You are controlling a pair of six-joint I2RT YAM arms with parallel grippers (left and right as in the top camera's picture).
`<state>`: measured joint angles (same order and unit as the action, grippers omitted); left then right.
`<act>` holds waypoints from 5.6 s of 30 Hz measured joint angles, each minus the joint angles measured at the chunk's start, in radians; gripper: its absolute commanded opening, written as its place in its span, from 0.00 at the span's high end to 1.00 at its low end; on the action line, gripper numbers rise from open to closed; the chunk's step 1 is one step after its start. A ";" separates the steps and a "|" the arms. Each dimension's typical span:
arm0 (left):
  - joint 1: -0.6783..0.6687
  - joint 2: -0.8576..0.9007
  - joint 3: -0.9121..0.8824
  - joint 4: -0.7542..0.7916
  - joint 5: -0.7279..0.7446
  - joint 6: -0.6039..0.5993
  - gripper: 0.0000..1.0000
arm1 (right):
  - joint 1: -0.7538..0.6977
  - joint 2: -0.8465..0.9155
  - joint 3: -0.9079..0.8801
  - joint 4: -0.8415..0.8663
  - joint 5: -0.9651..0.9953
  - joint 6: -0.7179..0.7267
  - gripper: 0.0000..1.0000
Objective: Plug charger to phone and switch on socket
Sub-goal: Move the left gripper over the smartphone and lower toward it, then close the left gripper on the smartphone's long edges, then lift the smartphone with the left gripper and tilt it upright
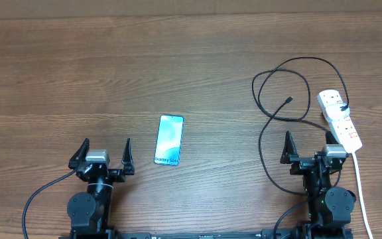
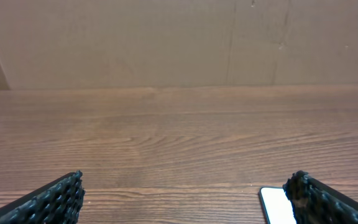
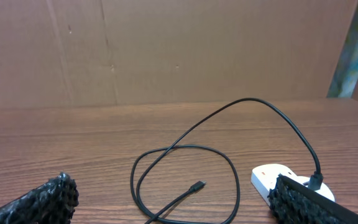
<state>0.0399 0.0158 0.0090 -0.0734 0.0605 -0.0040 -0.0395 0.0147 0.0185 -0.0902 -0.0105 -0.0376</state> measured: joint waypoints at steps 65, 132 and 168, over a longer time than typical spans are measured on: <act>-0.151 1.031 1.159 -0.874 0.128 -0.039 0.00 | 0.000 0.000 0.000 0.000 0.000 0.000 0.00; -0.472 1.875 1.293 -0.949 -0.036 -0.289 0.00 | 0.000 0.000 0.000 0.000 0.000 0.000 0.00; -0.479 1.999 1.313 -0.925 -0.019 -0.312 0.30 | 0.000 0.000 0.000 0.000 0.000 0.000 0.00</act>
<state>-0.4389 2.0148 1.3220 -0.9985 0.0410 -0.3161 -0.0395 0.0147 0.0185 -0.0898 -0.0105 -0.0380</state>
